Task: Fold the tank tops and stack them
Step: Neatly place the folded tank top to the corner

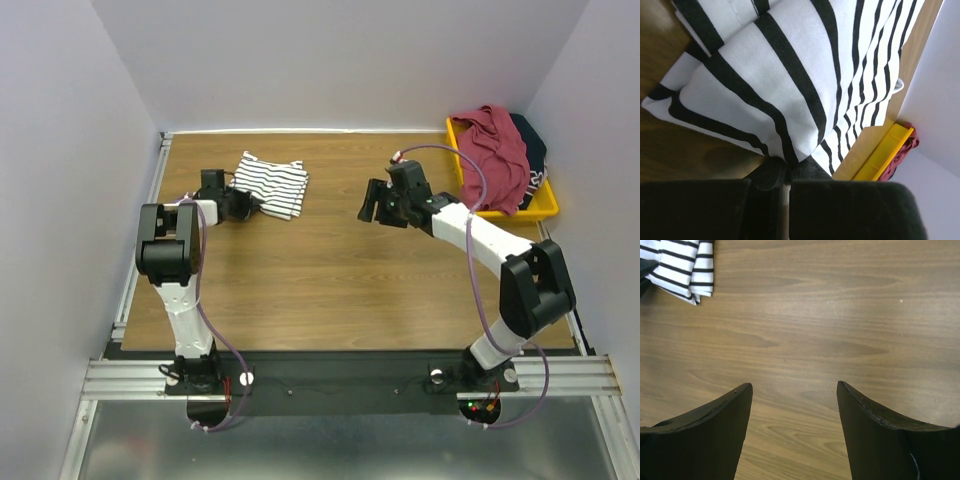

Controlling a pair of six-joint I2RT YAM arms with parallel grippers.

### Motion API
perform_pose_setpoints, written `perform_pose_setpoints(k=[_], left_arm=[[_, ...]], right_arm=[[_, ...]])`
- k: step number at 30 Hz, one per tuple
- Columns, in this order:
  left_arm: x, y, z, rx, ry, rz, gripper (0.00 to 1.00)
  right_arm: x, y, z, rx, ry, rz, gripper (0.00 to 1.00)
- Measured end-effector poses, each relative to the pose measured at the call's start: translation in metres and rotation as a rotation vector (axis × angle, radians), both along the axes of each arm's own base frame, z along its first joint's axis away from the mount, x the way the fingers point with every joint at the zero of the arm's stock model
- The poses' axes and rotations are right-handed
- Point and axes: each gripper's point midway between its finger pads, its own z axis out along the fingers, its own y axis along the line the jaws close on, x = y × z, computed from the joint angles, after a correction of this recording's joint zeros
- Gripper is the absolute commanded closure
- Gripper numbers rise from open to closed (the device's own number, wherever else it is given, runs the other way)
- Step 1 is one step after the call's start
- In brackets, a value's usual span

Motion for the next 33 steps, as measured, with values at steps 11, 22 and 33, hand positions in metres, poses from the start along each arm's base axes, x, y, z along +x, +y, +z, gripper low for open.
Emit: perform_pose_setpoints(k=[11,22,33], left_arm=[[-0.009,0.046,0.003,0.035,0.070,0.061,1.00],[0.039,0.160,0.005,0.143,0.114,0.218,1.00],[0.099,0.196,0.006,0.207,0.093,0.208,0.74]], right_arm=[[-0.027,-0.005,0.006,0.021,0.015,0.023,0.26],[-0.030,-0.003,0.018,0.046,-0.005,0.038,0.26],[-0.030,-0.002,0.019,0.048,-0.007,0.040,0.26]])
